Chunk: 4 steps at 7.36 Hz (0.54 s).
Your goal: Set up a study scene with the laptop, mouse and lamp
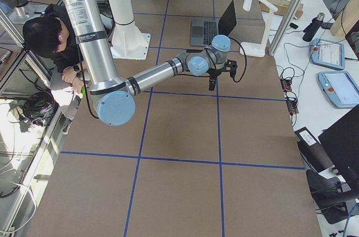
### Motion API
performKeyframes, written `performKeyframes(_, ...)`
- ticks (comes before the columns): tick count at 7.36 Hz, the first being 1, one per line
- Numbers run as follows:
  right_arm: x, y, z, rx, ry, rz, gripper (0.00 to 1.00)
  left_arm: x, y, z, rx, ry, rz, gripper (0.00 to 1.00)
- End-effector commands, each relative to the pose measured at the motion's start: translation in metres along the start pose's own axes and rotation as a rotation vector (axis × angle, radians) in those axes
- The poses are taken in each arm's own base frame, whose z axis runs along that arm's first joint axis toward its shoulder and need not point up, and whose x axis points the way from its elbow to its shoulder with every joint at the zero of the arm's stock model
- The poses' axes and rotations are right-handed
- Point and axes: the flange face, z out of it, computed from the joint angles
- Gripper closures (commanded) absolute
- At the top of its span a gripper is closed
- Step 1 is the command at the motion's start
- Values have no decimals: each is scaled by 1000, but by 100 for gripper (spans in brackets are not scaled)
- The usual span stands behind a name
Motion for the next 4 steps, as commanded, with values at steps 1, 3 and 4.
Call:
performKeyframes(1,-2,0,-1,3,-3,-4,0,-1,-1,5,-2,-6,3,0)
performKeyframes(3,-3,0,-1,1,-2,-4,0,-1,-1,5,-2,-6,3,4)
performKeyframes(4,-5,1,2,-3,-2,-9,0,-1,0,5,-3,-7,4,22)
